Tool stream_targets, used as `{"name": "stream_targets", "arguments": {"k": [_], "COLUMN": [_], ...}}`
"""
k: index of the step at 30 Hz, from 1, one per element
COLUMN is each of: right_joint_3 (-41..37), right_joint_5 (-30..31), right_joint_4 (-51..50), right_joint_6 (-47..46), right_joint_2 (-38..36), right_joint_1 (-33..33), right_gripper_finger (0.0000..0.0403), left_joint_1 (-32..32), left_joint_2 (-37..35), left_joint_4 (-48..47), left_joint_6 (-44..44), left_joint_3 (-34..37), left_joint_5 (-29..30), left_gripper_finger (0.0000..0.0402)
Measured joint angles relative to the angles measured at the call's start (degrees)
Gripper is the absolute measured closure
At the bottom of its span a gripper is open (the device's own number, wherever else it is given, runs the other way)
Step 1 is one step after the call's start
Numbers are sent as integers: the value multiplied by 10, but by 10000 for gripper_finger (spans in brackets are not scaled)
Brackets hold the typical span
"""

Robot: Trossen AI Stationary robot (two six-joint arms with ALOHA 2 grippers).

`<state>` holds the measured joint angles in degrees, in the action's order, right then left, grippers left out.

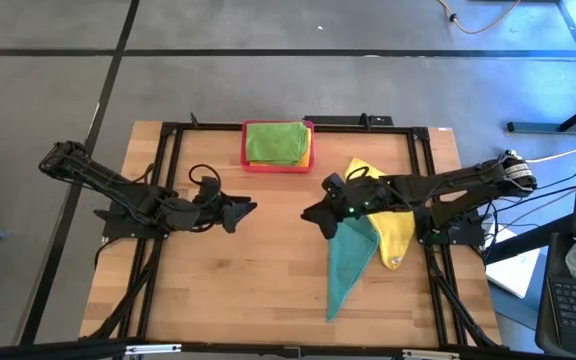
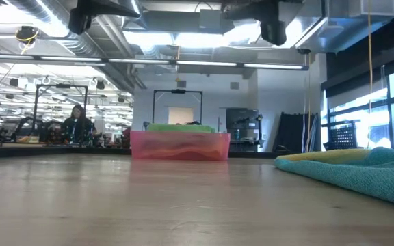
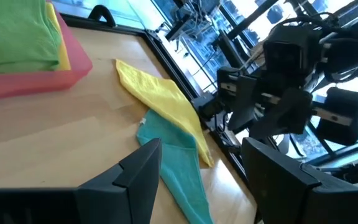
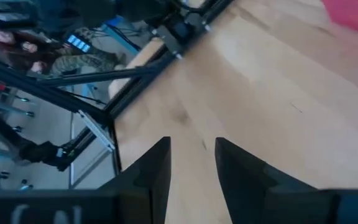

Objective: Fold microfiber towels
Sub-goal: Fold the blue microfiber cloth

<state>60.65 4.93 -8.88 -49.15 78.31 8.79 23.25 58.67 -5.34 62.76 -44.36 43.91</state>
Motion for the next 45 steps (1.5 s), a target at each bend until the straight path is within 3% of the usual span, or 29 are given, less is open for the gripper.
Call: {"name": "stream_targets", "arguments": {"k": [6, 21, 30, 38, 42, 45], "right_joint_3": [3, 3, 3, 3, 3, 3], "right_joint_5": [0, -22, -40, -79, -63, -102], "right_joint_4": [-16, -38, -101, -157, -111, -101], "right_joint_6": [5, 117, 117, 124, 172, 230], "right_joint_2": [17, 32, 32, 32, 32, 32], "right_joint_1": [-13, -64, -54, -56, -60, -73], "right_gripper_finger": [276, 276, 276, 276, 276, 276], "left_joint_1": [1, 2, -9, -56, -63, -73], "left_joint_2": [1, 2, 37, 108, 123, 125], "left_joint_4": [7, 15, 8, 60, 115, 122], "left_joint_6": [0, -4, -33, 80, 87, 71], "left_joint_3": [0, 0, 0, 0, 0, 0], "left_joint_5": [14, 55, 151, 103, 96, 89], "left_gripper_finger": [188, 188, 188, 188, 188, 188]}}
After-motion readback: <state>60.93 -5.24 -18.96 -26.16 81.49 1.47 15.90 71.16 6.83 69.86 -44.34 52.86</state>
